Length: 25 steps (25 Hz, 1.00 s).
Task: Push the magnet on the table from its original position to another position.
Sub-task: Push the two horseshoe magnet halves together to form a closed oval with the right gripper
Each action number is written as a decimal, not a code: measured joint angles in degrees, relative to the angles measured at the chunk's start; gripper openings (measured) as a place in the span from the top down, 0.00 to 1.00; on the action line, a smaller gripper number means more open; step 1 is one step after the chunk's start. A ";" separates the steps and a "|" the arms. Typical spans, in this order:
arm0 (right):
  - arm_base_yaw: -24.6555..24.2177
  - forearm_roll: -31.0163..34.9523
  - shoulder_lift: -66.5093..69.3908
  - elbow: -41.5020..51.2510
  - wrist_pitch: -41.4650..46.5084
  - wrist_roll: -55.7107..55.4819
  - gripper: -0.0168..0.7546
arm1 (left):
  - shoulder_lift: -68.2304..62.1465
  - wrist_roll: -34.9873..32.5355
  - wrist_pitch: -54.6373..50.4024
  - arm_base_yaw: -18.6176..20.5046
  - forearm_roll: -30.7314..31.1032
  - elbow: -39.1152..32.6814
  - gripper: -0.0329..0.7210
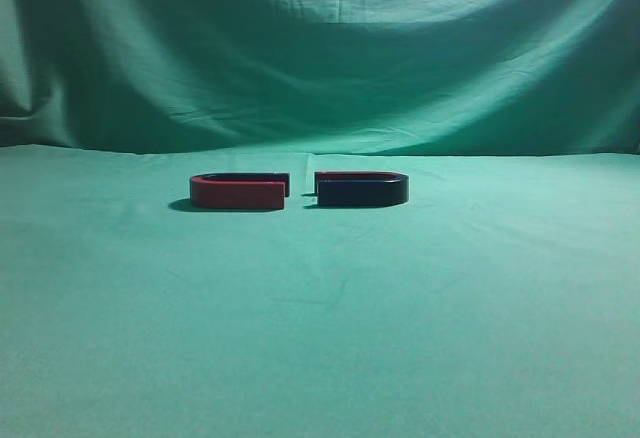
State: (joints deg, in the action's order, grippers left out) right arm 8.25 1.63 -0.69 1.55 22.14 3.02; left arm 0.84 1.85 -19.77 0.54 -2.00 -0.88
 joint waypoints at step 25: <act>0.00 2.76 0.00 0.13 -6.31 -0.33 0.98 | 0.00 0.00 0.00 0.00 0.00 0.00 0.43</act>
State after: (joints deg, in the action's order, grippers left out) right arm 8.25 4.39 -0.69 1.68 15.83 2.69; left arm 0.84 1.85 -19.77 0.54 -2.00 -0.88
